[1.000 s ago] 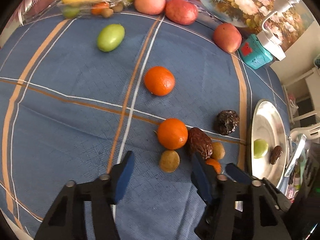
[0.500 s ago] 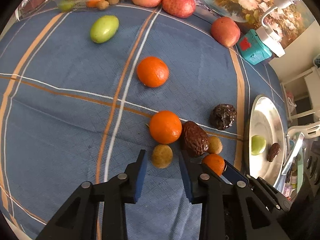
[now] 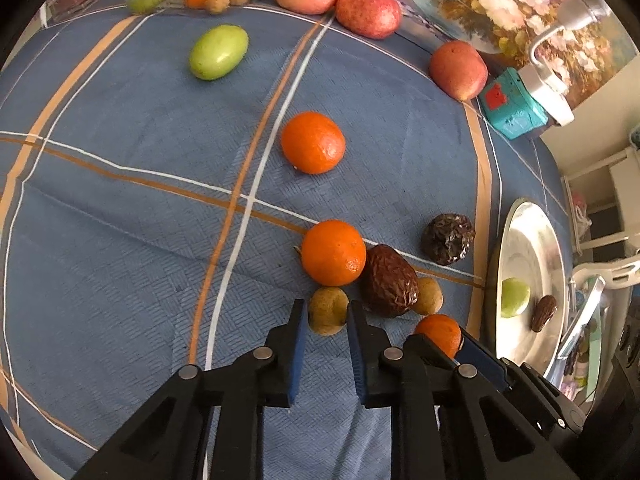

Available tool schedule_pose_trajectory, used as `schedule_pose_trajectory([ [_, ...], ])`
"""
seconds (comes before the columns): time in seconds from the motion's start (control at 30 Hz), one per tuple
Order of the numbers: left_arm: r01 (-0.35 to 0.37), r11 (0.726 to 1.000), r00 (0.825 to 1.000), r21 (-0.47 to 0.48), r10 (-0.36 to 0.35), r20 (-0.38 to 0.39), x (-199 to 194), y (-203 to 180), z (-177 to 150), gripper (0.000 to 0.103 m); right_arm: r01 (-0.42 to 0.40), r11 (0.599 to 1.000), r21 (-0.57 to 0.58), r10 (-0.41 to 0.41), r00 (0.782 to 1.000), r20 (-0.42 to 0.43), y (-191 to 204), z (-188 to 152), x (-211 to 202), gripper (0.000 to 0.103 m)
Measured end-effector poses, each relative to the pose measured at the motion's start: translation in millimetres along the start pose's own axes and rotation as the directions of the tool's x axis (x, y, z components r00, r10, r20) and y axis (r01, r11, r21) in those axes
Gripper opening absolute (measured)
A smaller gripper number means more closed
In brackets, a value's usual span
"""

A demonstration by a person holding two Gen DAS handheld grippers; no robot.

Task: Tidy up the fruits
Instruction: 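Grasp a small brown round fruit with the left tool while the right tool grasps a tangerine, then release the brown fruit into the plate with the left tool while the right tool releases the tangerine there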

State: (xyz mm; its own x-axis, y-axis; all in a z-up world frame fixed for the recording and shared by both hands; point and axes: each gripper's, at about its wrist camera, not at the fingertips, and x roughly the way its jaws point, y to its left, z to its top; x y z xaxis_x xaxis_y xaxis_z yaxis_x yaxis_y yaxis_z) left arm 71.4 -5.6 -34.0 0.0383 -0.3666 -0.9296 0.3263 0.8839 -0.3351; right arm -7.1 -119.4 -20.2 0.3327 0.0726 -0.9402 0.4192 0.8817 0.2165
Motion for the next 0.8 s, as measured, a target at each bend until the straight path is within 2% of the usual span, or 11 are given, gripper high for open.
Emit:
schedule_pose_trajectory([
  [0.2,0.005,0.999,0.998,-0.053,-0.002,0.067,-21,13,3,0.020,-0.008,1.000,0.019,0.008,1.000,0.014,-6,-1,-6,0.038],
  [0.43,0.029,0.998,0.986,-0.052,-0.021,0.165,-53,11,6,0.020,-0.025,0.998,0.053,0.023,0.998,0.050,-15,0,-21,0.038],
  [0.63,0.052,0.999,0.975,-0.010,-0.049,0.218,-63,-11,11,0.020,-0.018,0.995,0.096,0.008,0.995,0.104,-34,4,-42,0.037],
  [0.8,0.060,0.996,0.977,0.067,-0.073,0.203,-56,-43,5,0.020,0.030,0.984,0.175,-0.056,0.988,0.147,-69,6,-58,0.037],
])
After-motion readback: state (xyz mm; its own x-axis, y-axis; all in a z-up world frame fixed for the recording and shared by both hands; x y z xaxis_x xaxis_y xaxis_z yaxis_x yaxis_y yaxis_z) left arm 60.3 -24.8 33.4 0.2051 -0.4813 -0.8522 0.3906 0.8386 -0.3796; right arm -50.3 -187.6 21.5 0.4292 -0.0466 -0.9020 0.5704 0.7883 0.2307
